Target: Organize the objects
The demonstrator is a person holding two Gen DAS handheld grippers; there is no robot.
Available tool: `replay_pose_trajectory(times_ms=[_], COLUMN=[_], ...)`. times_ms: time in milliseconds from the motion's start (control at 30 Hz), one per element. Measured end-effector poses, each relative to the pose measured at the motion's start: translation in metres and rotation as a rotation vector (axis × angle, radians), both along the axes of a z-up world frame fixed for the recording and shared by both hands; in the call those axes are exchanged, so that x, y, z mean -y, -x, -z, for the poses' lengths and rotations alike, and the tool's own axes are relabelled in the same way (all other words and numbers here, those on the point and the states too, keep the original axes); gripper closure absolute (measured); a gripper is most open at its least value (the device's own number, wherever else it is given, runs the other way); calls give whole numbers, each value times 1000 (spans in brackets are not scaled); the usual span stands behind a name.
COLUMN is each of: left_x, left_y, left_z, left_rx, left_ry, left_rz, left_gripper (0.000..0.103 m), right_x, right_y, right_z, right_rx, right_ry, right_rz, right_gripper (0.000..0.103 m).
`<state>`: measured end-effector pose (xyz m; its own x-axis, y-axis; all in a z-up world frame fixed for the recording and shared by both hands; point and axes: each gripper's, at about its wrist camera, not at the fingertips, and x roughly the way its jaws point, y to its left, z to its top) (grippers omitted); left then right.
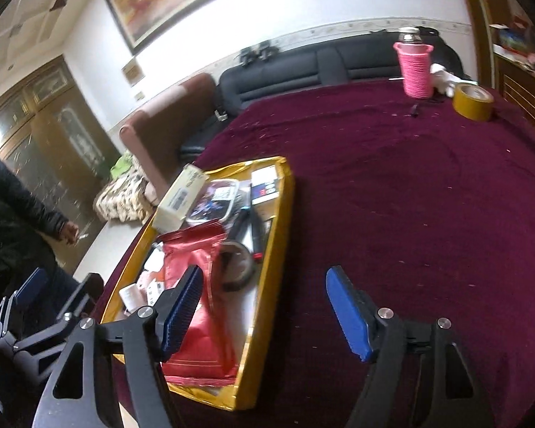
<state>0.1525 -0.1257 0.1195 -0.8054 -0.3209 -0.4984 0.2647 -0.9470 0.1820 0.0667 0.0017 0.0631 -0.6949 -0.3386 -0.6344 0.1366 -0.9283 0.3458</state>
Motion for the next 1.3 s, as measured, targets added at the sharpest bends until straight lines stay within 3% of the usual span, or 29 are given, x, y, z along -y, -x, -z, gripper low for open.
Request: replay_pose_trajectory(times_ms=[167,333,767,933,1133,1233,1300], left_x=[-10,-17,-13,-4,5,9,10], left_y=[-3,2,1,-2,9,15,15], left_z=[-17,-22,-27,-29,-24,-13,-5], left_rx=[-58,-45,-60,-79,-32,7,15], left_ry=[-4,-44,-86,-147,-296,-345,-337], left_rz=[31,77,51,95,235,229,200], left_gripper=[0,0,0,0,0,0,0], right_x=[-23,-37,-7,1,11,16,19], right_y=[-7,-8,-12,-13,-15,-15,-15], right_z=[-3,-1,-2,0,-5,-5,-4], right_rx=[-23,-15,-56,-64,-95,-102,-98], right_ry=[-29,-44,-214,-256,-290,-309,-321], right_rz=[86,127,77,70,60,52,47], right_gripper=[24,23,19,19,19,19,19])
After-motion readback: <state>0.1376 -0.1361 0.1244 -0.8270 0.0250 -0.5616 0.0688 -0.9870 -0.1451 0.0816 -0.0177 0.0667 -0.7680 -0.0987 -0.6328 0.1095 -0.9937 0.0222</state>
